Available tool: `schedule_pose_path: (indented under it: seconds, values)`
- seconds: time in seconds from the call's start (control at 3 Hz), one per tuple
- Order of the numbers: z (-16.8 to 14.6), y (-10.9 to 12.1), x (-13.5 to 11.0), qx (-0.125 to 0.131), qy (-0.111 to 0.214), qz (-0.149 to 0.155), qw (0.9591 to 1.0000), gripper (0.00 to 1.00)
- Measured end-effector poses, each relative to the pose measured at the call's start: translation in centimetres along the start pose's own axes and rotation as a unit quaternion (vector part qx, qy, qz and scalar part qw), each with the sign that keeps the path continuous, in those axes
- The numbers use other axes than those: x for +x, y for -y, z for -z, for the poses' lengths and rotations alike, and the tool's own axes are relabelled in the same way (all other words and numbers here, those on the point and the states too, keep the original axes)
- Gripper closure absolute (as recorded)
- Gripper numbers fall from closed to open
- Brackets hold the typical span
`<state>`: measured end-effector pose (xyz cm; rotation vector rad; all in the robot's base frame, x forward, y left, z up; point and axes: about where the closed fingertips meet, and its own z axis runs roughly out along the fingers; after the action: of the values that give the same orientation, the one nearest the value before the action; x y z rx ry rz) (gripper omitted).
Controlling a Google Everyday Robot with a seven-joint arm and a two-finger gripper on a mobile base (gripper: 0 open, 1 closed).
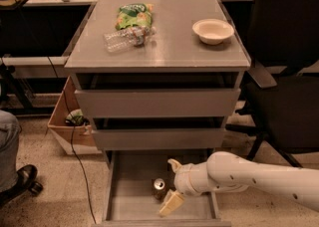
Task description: Pick orange can from bottom drawer and place on counter
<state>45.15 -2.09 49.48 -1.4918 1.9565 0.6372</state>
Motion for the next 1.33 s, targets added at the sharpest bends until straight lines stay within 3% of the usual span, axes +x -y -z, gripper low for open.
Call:
schedule_pose_path:
  seconds: [0.33,0.67,1.33]
  values:
    - [-5.7,2.4,3.5,0.000,0.022,-0.017,0.9996,0.00]
    - [-5.7,2.4,3.5,0.000,0.022,-0.017,0.9996,0.00]
    - [-10.9,5.1,5.9,0.005,0.036,-0.027,0.9990,0.00]
